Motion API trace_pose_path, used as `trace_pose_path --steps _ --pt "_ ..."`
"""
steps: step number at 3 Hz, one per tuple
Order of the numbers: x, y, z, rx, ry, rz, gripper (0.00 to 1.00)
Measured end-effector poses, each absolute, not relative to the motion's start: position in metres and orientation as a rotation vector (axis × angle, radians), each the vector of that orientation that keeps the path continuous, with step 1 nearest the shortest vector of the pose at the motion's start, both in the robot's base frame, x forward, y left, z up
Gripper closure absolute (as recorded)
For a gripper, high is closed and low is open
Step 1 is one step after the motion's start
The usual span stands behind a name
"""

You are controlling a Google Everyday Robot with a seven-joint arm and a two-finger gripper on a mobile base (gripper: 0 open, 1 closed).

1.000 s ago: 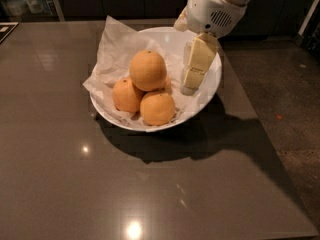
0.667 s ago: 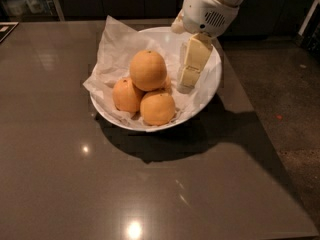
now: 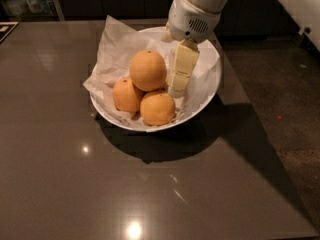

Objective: Pick orange from white bowl

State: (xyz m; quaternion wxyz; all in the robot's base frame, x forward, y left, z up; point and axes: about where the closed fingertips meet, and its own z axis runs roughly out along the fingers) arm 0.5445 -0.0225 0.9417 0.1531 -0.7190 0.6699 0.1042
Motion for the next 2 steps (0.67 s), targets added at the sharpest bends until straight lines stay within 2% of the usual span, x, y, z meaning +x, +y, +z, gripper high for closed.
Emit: trace_pose_path --steps 2 --pt "0.546 0.005 0.918 -2.243 1.899 0.214 0.00"
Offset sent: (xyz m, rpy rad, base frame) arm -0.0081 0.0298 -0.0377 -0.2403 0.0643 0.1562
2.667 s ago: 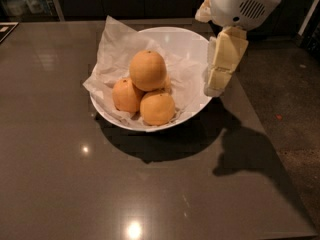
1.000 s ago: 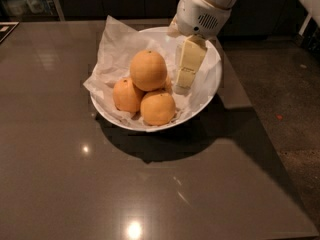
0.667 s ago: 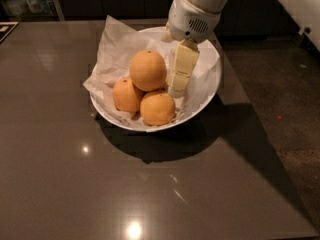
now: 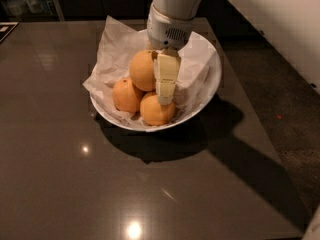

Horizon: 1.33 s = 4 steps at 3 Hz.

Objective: Pick orange from white bowl

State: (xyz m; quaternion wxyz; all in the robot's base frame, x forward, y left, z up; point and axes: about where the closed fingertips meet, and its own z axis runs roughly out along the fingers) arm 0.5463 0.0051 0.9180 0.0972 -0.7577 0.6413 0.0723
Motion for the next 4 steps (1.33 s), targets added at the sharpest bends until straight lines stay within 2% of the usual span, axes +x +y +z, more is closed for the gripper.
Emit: trace_pose_path --steps 1,4 --pt "0.551 0.010 0.919 -2.225 1.885 0.206 0.18" --pt "0.545 0.015 0.930 -2.204 1.836 0.185 0.88"
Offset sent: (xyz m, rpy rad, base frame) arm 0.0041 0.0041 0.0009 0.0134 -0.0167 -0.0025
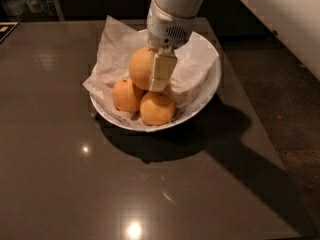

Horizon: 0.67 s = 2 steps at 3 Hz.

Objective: Pick orange from white bowl

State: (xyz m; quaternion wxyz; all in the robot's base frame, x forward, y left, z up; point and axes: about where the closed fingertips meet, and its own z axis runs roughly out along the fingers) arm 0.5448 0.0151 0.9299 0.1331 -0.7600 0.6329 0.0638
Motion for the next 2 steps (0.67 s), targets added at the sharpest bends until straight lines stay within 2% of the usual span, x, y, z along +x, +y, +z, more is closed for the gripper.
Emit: trace_pose_path --steps 1,2 --pt "0.5204 0.0186 0.9466 -2.154 1.760 0.187 1.00" --pt "0.5205 0.0186 0.9469 -2.146 1.759 0.183 1.00"
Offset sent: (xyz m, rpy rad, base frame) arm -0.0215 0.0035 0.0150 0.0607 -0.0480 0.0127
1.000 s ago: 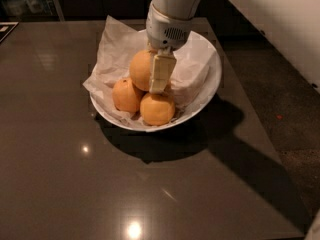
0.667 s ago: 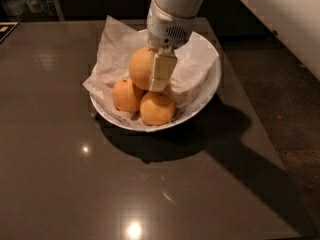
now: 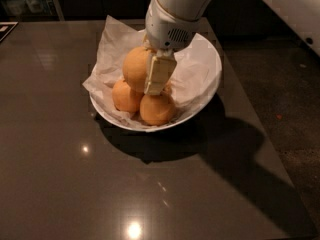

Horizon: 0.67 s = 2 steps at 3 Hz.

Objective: Pick orange from white bowl

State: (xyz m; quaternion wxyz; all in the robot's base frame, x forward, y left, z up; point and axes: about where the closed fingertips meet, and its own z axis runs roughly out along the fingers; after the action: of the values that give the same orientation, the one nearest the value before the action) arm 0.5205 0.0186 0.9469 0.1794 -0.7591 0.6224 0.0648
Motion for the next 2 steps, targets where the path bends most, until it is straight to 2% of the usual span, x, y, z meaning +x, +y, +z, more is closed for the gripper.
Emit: trace_pose_path --steps 1,2 --pt "0.515 0.016 0.950 -2.129 1.767 0.173 1.00" --pt "0.481 0.019 0.964 -2.052 1.791 0.159 1.00"
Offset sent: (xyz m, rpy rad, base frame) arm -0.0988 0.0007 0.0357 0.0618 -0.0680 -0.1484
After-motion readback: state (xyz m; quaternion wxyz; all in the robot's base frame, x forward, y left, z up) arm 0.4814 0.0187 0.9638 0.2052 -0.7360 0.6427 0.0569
